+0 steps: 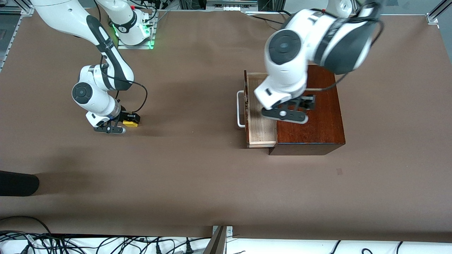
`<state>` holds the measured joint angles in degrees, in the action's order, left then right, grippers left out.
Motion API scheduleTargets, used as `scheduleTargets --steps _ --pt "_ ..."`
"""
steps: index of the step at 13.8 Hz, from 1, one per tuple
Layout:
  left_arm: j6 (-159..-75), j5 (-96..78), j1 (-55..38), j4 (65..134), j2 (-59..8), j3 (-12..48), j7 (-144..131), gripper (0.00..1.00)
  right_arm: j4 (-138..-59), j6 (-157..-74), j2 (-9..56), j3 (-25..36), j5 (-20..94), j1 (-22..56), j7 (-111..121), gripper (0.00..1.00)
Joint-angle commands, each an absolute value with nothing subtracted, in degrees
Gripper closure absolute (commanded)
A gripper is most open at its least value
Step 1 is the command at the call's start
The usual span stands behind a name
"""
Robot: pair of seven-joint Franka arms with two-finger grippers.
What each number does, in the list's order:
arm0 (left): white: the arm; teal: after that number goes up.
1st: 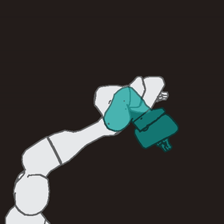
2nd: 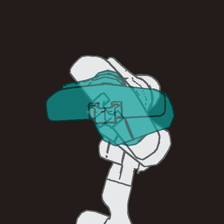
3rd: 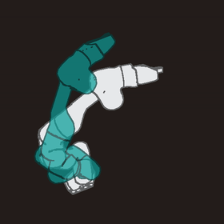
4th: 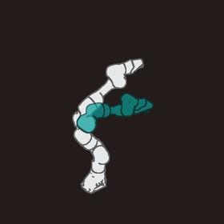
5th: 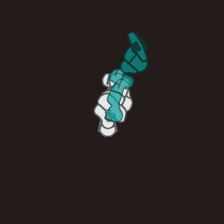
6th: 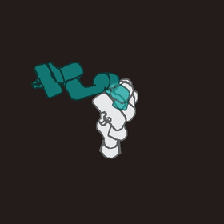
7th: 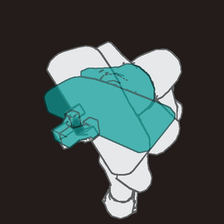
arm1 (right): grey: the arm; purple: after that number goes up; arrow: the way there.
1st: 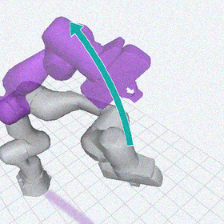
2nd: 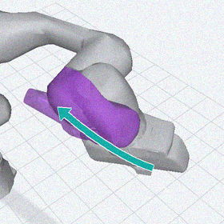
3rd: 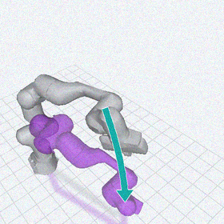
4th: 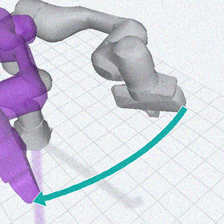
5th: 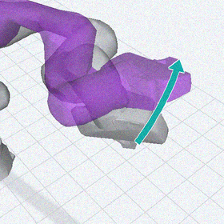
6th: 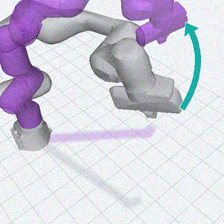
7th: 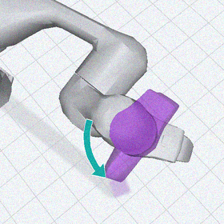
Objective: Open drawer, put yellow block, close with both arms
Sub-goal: 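Grasp the yellow cube with the right gripper while the left gripper withdraws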
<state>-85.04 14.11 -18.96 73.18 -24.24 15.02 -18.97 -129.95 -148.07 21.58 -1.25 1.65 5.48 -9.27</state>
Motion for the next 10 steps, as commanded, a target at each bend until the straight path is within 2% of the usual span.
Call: scheduleTargets --steps 1,2,3,5,7,8,10 --pt "-84.11 8.97 -11.36 78.55 -17.07 15.65 -9.17 0.00 -131.13 -148.98 20.74 -1.49 2.37 5.36 -8.70 0.82" --pt "-84.20 8.44 -9.16 80.75 -14.53 15.73 -7.31 0.00 -131.05 -148.89 20.48 -1.49 2.29 5.36 -8.18 0.94" --pt "-84.29 7.31 -6.70 83.12 -11.80 15.73 -6.34 0.00 -131.04 -148.80 20.13 -1.67 2.29 5.36 -6.61 1.00" --pt "-86.03 2.05 -1.35 91.53 -5.22 15.73 -4.57 0.00 -130.61 -147.05 18.38 -1.84 2.20 5.36 -1.43 1.00" --pt "-94.70 -5.06 4.98 102.87 1.55 15.65 2.85 0.00 -128.86 -145.29 16.09 -5.08 2.11 5.45 -0.70 1.00" --pt "-97.62 -6.66 7.27 105.79 3.67 15.64 7.34 0.00 -127.11 -142.59 15.21 -6.92 1.76 5.54 -0.88 1.00" --pt "-97.82 -6.86 8.35 106.00 4.83 15.64 8.17 0.00 -120.62 -133.99 15.03 -9.74 1.67 5.54 -0.88 1.00"
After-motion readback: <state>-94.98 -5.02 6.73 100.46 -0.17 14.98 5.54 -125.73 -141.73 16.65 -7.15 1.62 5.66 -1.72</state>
